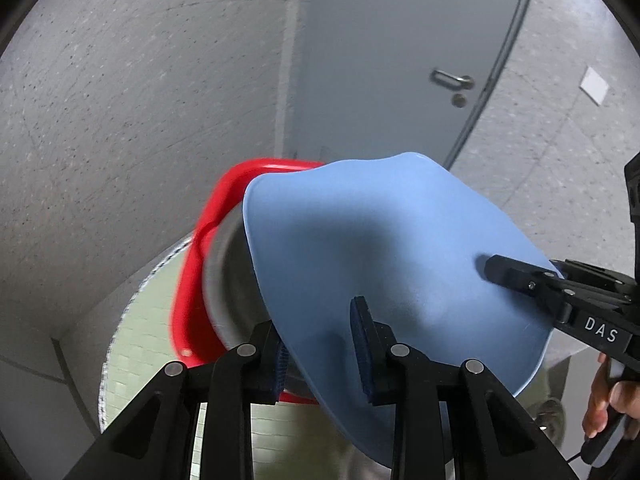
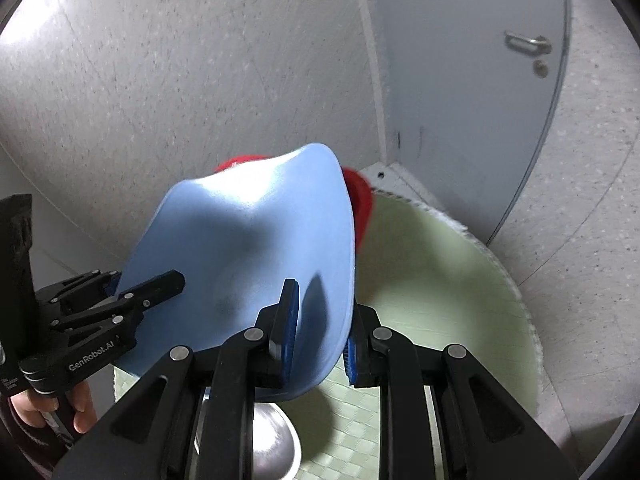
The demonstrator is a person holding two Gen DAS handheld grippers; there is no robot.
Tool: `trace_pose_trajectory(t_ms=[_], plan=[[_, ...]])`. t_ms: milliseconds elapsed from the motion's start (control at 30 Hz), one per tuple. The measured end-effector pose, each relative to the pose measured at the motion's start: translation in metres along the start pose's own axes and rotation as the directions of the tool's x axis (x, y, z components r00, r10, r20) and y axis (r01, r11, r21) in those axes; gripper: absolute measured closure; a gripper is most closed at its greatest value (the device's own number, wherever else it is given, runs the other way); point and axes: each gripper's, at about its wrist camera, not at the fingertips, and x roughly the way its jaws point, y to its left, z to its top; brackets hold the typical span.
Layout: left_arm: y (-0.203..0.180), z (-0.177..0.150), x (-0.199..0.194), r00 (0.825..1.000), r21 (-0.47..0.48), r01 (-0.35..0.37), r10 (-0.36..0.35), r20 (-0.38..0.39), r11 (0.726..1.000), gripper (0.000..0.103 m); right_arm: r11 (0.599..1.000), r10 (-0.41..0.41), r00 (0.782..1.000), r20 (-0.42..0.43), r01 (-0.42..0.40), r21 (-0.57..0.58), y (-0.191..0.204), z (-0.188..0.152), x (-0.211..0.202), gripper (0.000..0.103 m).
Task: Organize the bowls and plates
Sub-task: 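Lower the blue plate onto the bowl in the red basin and release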
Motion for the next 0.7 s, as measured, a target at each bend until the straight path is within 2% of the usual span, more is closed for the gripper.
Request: trace_pose_trajectory(t_ms=[200, 267, 433, 700], plan=[[0.024, 0.000, 0.021, 0.999, -0.023, -0.005, 0.004, -0.049, 1.000, 0.078, 1.000, -0.003, 0.998, -0.058, 0.003, -0.005, 0.012, -0.001, 0.032, 0.084], [0.026, 0.003, 0.026, 0.999, -0.022, -0.005, 0.005, -0.043, 1.000, 0.079, 1.000, -0.015, 0.998, -0.063, 0.014, -0.009, 0.014, -0.002, 0.037, 0.084], [0.023, 0.008, 0.031, 0.999, -0.004, -0.015, 0.015, -0.032, 1.000, 0.078, 1.000, -0.031, 0.998, -0.061, 0.031, -0.004, 0.017, -0.001, 0.044, 0.084], [0.009, -0.005, 0.034, 0.998, 0.040, -0.053, 0.054, -0.026, 0.998, 0.077, 0.996, -0.087, 0.994, -0.064, 0.086, -0.019, 0.027, -0.003, 0.039, 0.080]])
